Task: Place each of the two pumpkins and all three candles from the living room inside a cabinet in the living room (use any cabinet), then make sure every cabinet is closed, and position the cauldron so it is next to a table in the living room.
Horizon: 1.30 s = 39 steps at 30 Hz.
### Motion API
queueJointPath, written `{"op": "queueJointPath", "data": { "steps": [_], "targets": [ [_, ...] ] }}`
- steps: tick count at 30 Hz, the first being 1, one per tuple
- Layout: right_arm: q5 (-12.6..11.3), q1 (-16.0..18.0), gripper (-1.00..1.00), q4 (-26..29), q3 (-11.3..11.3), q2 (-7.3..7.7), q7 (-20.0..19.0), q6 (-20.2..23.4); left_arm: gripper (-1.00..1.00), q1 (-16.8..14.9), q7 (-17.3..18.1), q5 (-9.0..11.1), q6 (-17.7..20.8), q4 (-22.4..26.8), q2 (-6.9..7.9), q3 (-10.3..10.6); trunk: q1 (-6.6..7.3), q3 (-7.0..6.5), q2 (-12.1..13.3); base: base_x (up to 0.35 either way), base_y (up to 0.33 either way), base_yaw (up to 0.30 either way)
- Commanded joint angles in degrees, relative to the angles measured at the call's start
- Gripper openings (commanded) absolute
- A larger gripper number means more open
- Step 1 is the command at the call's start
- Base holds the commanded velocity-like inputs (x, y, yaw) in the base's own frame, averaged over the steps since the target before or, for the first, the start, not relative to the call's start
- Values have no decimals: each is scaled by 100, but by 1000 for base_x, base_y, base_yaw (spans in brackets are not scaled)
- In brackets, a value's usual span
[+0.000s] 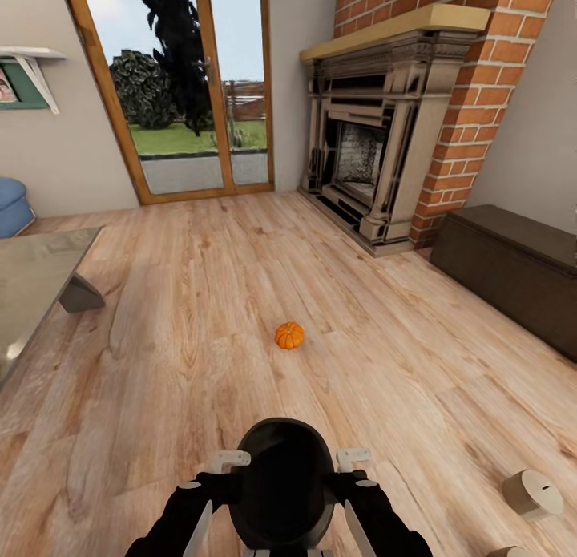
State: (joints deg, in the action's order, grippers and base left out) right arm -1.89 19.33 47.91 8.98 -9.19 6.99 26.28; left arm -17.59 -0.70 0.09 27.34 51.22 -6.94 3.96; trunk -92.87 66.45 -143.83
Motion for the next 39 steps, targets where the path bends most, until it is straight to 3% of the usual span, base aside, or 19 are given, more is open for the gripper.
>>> {"op": "queueJointPath", "data": {
  "steps": [1,37,39],
  "targets": [
    [-95,6,-100,16,24,-1,31,20,-100,1,-9,61,28,2,-1,17,4,-18,-1,0,0,0],
    [-109,6,-100,107,33,22,-5,18,-100,1,-9,61,28,11,-1,17,97,-816,48,0,0,0],
    [-109,7,-100,111,33,22,-4,18,-100,1,-9,61,29,11,-1,17,97,-816,48,0,0,0]
  ]
}}
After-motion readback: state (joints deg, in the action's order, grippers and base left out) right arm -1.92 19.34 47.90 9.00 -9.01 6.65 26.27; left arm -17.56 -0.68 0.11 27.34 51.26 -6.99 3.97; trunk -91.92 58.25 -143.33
